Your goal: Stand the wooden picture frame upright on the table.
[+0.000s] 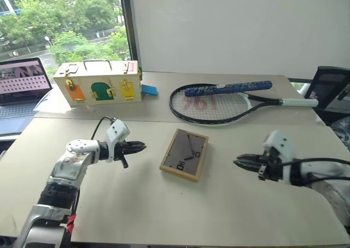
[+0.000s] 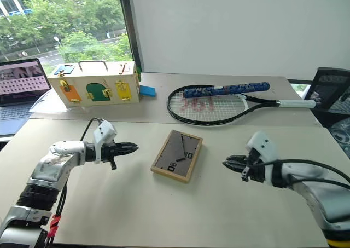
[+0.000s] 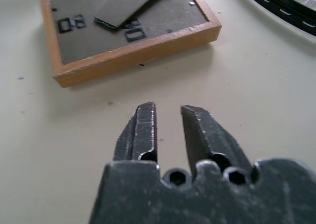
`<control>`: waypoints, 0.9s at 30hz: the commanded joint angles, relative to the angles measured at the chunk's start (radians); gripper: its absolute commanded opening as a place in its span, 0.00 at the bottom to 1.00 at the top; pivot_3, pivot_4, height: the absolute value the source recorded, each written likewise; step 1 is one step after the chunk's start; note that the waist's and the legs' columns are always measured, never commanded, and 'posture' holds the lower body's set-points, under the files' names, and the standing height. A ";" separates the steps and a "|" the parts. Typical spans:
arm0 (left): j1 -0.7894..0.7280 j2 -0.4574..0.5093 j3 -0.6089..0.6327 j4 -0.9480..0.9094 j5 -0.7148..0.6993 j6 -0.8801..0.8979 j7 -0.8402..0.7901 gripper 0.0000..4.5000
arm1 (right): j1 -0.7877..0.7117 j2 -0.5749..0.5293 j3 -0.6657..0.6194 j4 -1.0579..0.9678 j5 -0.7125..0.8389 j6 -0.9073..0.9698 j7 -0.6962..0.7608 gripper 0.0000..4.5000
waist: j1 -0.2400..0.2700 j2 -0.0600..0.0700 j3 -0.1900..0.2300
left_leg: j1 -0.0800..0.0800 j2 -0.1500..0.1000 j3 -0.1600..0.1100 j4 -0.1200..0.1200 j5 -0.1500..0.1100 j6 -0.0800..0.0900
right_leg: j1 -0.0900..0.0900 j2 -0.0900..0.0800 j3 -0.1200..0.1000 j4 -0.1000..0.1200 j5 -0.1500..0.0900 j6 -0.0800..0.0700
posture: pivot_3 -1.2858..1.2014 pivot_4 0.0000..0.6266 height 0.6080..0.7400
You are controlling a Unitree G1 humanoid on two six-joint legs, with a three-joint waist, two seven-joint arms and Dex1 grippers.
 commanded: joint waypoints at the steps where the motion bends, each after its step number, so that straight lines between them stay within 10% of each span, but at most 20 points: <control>1: 0.021 -0.013 -0.045 -0.030 0.050 -0.021 0.011 0.00 | -0.106 0.033 0.117 0.146 -0.119 -0.105 0.033 0.01 | -0.005 0.000 0.000 | 0.000 0.000 0.000 0.000 0.000 0.000 | 0.000 0.000 0.000 0.000 0.001 -0.001 | 0.52 0.24 0.85; 12: 0.127 -0.035 -0.086 -0.256 0.001 0.143 0.006 0.00 | -0.430 0.300 0.299 0.631 -0.304 -0.329 0.133 0.01 | -0.020 0.000 0.000 | 0.002 0.000 0.000 -0.001 0.000 0.000 | 0.001 0.000 0.000 0.001 0.001 -0.002 | 0.52 0.24 0.85; 27: 0.126 -0.044 -0.081 -0.233 -0.006 0.174 0.021 0.00 | -0.495 0.384 0.280 0.686 -0.344 -0.339 0.164 0.01 | -0.026 0.000 0.000 | 0.006 0.000 0.000 -0.002 0.000 0.000 | 0.004 0.000 0.000 0.002 0.001 -0.002 | 0.52 0.24 0.85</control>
